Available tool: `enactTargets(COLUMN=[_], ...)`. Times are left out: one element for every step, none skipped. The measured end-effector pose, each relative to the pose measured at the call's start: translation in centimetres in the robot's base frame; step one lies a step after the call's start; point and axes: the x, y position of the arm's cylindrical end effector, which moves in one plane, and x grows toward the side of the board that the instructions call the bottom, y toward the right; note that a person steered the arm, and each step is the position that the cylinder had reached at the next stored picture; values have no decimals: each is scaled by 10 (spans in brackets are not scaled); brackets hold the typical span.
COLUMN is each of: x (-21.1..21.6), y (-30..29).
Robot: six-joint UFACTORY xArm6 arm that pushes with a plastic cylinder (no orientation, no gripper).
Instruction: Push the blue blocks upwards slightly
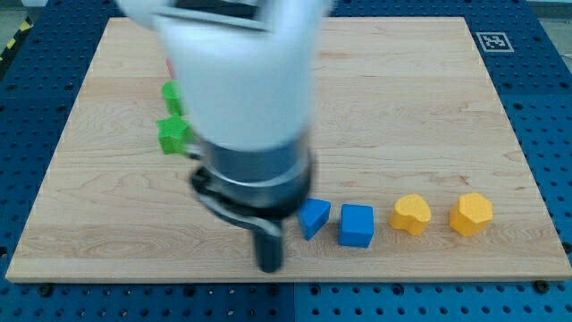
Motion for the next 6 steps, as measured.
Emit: enactTargets(x=[1, 1, 0, -3, -4, -11], y=[74, 76, 76, 76, 76, 76])
